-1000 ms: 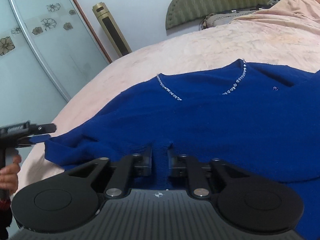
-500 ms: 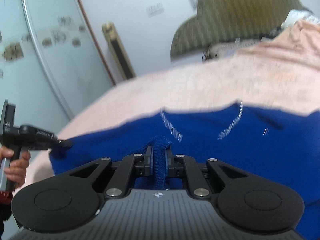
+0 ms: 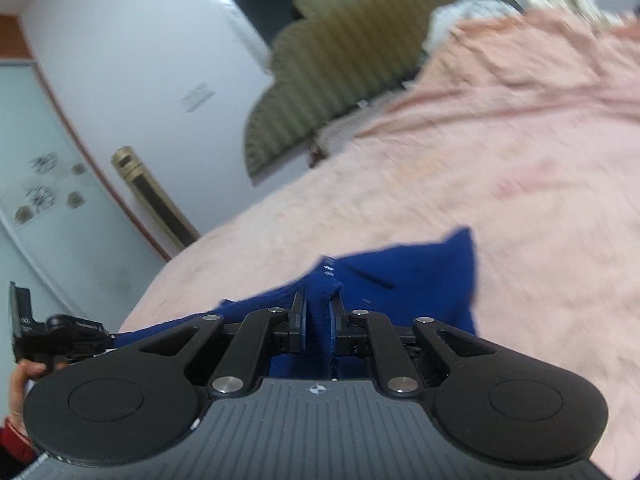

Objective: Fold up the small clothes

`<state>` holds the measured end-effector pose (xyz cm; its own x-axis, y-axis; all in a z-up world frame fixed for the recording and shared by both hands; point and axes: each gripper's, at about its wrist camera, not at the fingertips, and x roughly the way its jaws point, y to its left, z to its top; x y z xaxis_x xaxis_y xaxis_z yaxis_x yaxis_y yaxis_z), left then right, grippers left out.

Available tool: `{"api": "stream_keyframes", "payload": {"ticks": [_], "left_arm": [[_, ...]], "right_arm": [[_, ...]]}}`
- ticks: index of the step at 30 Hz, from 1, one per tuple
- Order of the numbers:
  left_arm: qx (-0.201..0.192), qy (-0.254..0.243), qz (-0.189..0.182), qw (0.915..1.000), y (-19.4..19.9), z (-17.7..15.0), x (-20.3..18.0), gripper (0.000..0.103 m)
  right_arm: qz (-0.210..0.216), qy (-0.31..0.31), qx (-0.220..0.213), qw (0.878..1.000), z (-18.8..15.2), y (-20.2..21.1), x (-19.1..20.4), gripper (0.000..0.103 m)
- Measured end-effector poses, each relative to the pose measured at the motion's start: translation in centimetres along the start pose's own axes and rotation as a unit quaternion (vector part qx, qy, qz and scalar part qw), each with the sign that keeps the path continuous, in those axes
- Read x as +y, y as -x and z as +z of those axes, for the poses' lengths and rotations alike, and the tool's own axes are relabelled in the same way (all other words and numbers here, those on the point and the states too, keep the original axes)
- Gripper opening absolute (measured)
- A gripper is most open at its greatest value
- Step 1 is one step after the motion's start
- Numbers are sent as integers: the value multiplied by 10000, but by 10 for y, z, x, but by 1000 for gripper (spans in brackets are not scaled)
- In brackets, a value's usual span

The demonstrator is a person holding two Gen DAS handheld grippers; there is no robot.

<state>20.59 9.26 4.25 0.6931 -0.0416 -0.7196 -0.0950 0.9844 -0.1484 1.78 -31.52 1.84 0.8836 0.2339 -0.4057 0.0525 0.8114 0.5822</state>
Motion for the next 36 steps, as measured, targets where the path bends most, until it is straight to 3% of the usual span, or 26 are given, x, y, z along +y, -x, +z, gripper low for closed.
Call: {"api": "stream_keyframes", "payload": {"ticks": [6,9,10,12,15,17,19,23,28,32,34,36], "left_arm": [[-62,-430,168,9989,-14,-4,-21,3],[-131,-606,394,9973,-16,-5,-21,3],[-130,-640,462,9968,-17,-5,-19,4],[-119,-597,624,9962,-18,-3,-10,5],[-153,-341,917,9951,-16,4,11,6],[-153,-193,1107,9935,-15,9,25,7],[-130,-54,1348,9908,-11,11,38,7],[-270,-388,1231,9913,10,-2,30,7],[-141,-751,642,9950,32,-28,3,7],[84,-1097,432,9930,34,-51,-19,7],[124,-1325,412,9903,35,-62,-30,7],[42,-1582,529,9860,36,-73,-39,7]], "right_arm": [[-453,-37,13,9990,0,-14,-25,8],[-321,-11,306,9990,0,-27,-28,24],[-297,-27,425,9986,0,-32,-28,45],[-283,-3,544,9981,-3,-44,-26,57],[-453,89,733,9962,-5,-65,-24,56],[-317,228,857,9956,-9,-73,-18,45],[-451,661,922,9925,-13,-77,-5,11],[-567,1175,702,9890,-8,-69,10,10],[-911,1536,134,9838,13,-50,19,9],[-1385,1604,130,9772,20,-51,6,10],[-1548,1551,468,9746,21,-63,-4,24],[-1786,1437,335,9728,19,-59,-11,31]]}}
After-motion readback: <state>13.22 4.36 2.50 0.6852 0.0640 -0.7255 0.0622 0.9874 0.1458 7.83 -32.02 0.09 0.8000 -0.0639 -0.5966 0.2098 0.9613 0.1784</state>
